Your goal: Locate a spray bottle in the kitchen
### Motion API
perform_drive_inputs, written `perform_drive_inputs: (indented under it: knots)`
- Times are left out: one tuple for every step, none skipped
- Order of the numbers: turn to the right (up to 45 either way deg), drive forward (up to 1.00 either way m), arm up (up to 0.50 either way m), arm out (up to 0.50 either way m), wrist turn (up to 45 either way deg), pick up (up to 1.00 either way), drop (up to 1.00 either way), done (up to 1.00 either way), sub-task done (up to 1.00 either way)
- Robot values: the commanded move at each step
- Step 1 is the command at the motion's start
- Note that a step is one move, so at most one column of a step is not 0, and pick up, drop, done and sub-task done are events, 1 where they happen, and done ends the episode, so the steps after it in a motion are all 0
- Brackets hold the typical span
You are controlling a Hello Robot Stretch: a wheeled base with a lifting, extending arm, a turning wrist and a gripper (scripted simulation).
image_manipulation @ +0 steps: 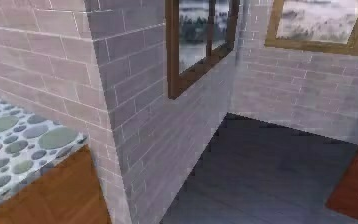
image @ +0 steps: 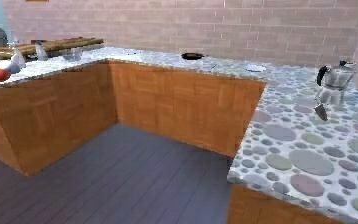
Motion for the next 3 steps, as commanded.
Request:
perform_drive_inputs:
  knots:
    - [-36.0,0.00,0.00,0.00,0.0,0.00,0.00,0.00,0.00]
    - [0.0,1.00,0.00,0.00,0.0,0.00,0.00,0.00,0.00]
    - [-3.0,0.00,0.00,0.00,0.0,0.00,0.00,0.00,0.00]
